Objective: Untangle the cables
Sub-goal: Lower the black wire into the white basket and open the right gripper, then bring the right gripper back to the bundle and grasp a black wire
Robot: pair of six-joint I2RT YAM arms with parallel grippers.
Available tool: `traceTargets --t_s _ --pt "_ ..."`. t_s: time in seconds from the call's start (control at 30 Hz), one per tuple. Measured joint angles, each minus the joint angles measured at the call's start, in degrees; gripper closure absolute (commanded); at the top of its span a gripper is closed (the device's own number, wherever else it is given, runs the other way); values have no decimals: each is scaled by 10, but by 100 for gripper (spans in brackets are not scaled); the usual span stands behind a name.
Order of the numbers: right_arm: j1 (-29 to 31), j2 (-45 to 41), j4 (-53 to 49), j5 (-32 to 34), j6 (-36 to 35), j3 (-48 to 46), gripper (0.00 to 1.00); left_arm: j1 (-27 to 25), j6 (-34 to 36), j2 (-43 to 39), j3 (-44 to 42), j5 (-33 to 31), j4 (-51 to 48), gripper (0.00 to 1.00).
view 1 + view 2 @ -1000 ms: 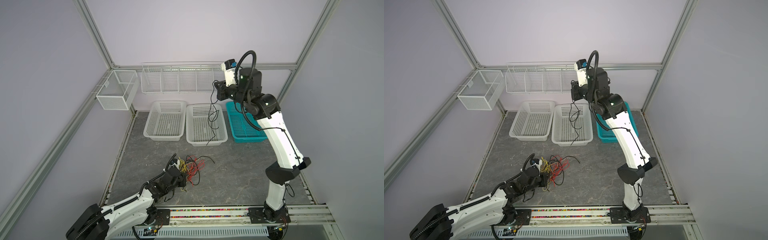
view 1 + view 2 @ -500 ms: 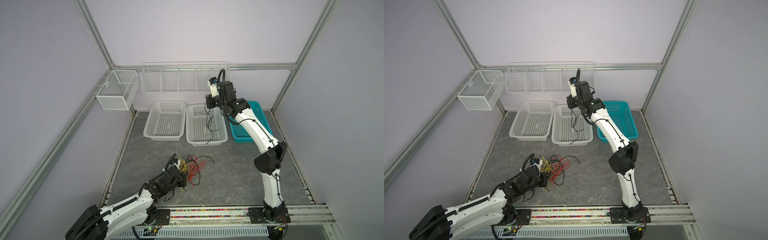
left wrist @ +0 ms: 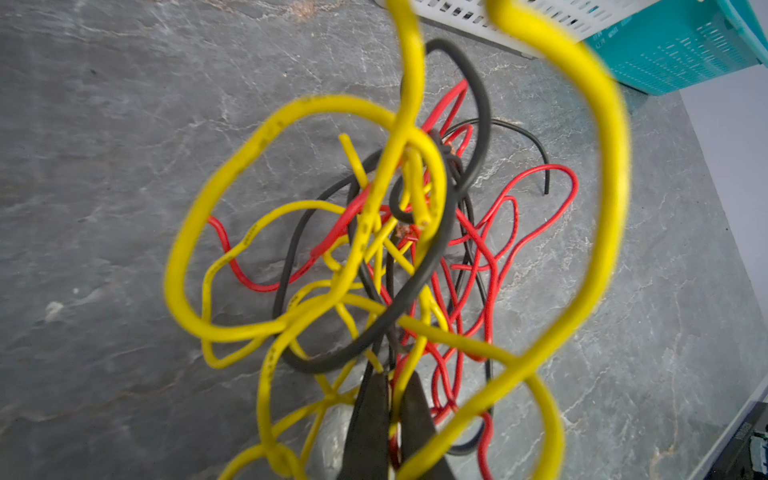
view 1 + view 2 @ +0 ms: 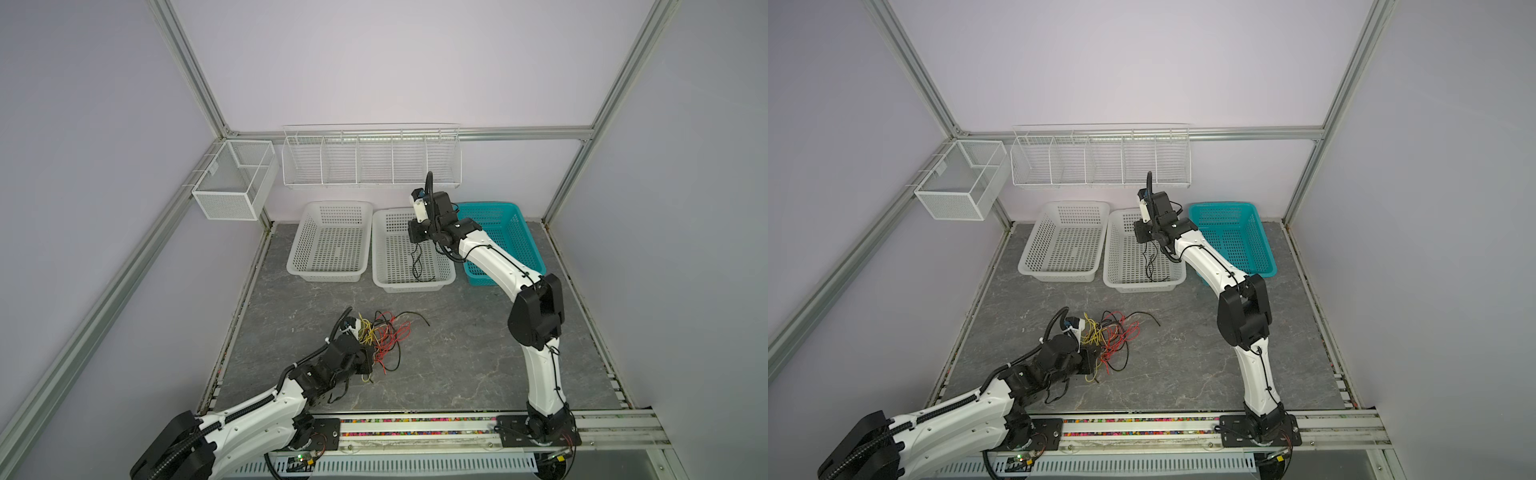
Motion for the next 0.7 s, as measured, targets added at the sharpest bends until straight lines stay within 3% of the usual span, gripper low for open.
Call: traceTargets --t_s 0.13,0.4,0.53,0.7 --pt "0 0 0 0 6 -3 88 0 0 0 0 0 0 100" --pt "0 -36 -26 5 17 -19 57 0 0 0 0 10 0 100" --pt "0 -104 -48 7 24 -48 50 0 0 -6 0 28 2 100" --pt "11 -268 -41 -24 44 -182 41 0 -2 -42 0 58 4 100"
